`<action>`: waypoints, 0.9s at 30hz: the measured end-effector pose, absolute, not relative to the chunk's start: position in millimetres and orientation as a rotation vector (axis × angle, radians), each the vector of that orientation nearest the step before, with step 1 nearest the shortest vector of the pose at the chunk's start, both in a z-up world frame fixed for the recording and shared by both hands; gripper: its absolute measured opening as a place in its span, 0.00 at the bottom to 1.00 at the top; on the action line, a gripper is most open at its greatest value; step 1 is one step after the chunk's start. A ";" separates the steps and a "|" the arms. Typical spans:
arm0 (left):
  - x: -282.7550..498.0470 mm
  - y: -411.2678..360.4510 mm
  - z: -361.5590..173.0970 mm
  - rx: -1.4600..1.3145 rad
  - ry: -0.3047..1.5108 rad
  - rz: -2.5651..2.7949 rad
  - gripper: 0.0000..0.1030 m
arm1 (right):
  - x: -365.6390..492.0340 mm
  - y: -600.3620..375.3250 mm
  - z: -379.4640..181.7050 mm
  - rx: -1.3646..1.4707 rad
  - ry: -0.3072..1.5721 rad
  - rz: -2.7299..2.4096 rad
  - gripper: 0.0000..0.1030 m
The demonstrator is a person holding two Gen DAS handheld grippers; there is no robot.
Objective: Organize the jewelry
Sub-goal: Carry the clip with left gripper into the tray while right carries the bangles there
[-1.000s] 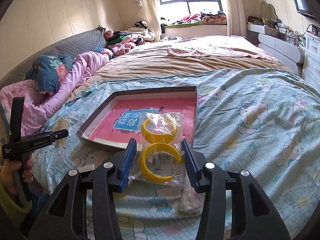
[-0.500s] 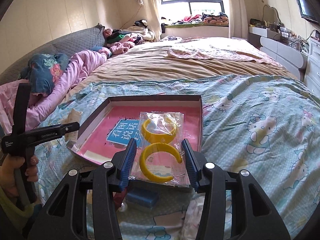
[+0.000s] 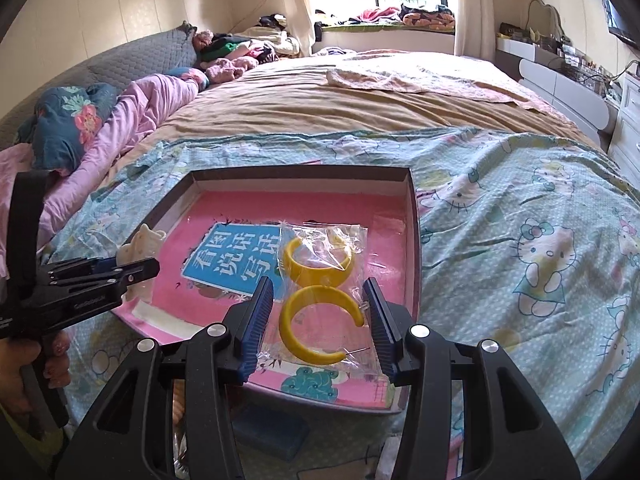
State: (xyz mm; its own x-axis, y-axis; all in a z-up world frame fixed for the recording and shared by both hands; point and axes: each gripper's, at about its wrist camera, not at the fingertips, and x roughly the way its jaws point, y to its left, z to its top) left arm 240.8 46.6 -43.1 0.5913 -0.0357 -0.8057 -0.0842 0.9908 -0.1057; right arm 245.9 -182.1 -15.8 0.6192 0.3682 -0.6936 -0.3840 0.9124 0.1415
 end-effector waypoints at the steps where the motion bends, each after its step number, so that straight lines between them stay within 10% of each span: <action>1: 241.1 46.5 -44.3 -0.134 0.941 0.028 0.27 | 247.6 -180.5 -18.0 -0.026 0.798 0.428 0.44; 27: 224.7 52.6 -18.4 -0.177 0.908 0.000 0.47 | 259.2 -183.0 -36.6 -0.013 0.881 0.369 0.47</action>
